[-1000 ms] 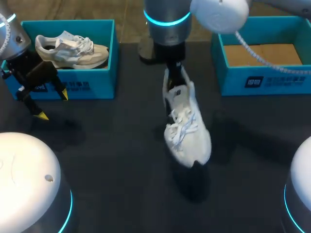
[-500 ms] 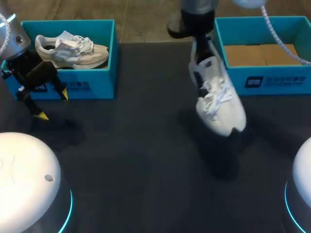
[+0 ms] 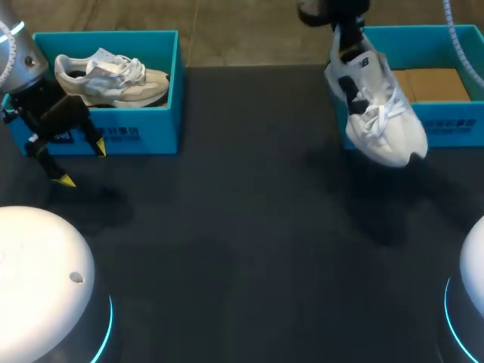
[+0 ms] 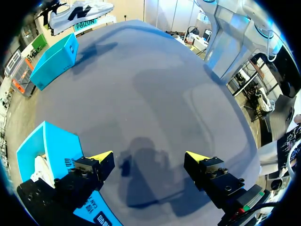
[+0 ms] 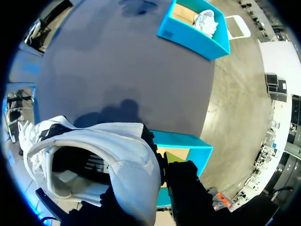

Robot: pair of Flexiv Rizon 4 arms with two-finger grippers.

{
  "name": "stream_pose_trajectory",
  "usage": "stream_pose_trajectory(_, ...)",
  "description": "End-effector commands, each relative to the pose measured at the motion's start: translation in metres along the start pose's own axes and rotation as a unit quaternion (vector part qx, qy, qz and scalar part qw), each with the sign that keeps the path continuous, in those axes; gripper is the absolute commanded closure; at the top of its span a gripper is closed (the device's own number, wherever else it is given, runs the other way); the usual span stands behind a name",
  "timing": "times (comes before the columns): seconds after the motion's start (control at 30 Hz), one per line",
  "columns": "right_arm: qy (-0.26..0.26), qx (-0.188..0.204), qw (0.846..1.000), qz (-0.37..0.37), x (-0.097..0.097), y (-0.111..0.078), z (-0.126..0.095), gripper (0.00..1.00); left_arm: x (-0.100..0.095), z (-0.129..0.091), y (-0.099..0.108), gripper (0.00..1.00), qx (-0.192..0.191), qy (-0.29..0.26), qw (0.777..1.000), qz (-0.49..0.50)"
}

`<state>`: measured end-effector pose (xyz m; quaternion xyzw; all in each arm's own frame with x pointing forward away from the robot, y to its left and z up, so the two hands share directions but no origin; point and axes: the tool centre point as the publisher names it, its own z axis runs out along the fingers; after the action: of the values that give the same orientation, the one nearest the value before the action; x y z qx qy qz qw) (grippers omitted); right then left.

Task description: Take the shoe out of the shoebox, open the shoe tongue, remove and reinsert the insole, then place the shoe into the shoebox

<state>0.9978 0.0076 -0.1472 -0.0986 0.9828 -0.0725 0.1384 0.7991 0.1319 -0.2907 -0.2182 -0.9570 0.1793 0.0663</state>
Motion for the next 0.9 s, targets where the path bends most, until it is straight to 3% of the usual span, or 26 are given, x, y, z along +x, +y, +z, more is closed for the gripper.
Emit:
stream_pose_trajectory(0.03, 0.014, -0.019, 1.0, 0.001, -0.015, -0.009, 0.009, 1.0, 0.0, 0.0, 0.0, 0.0, -0.002, 0.0, 1.0, -0.001)
stream_pose_trajectory(0.5, 0.014, -0.019, 1.0, 0.001, -0.015, -0.009, 0.009, 1.0, 0.0, 0.0, 0.0, 0.0, -0.002, 0.0, 1.0, -0.001)
stream_pose_trajectory(0.53, 0.013, -0.007, 1.0, 0.003, -0.017, -0.012, 0.01, 1.0, 0.0, 0.0, 0.0, 0.0, -0.002, 0.0, 1.0, -0.001)
stream_pose_trajectory(0.6, 0.015, -0.009, 1.0, 0.005, -0.024, -0.021, 0.013, 1.0, 0.0, 0.0, 0.0, 0.0, -0.002, 0.0, 1.0, -0.001)
stream_pose_trajectory(0.63, 0.023, 0.009, 1.0, -0.001, -0.028, -0.026, 0.017, 1.0, 0.0, 0.0, 0.0, 0.0, -0.002, 0.0, 1.0, -0.001)
stream_pose_trajectory(0.77, 0.017, -0.018, 1.0, 0.003, -0.042, -0.051, 0.027, 1.0, 0.0, 0.0, 0.0, 0.0, -0.002, 0.0, 1.0, -0.001)
stream_pose_trajectory(0.9, 0.004, -0.019, 1.0, 0.014, -0.062, -0.081, 0.036, 1.0, 0.0, 0.0, 0.0, 0.0, -0.002, 0.0, 1.0, -0.001)
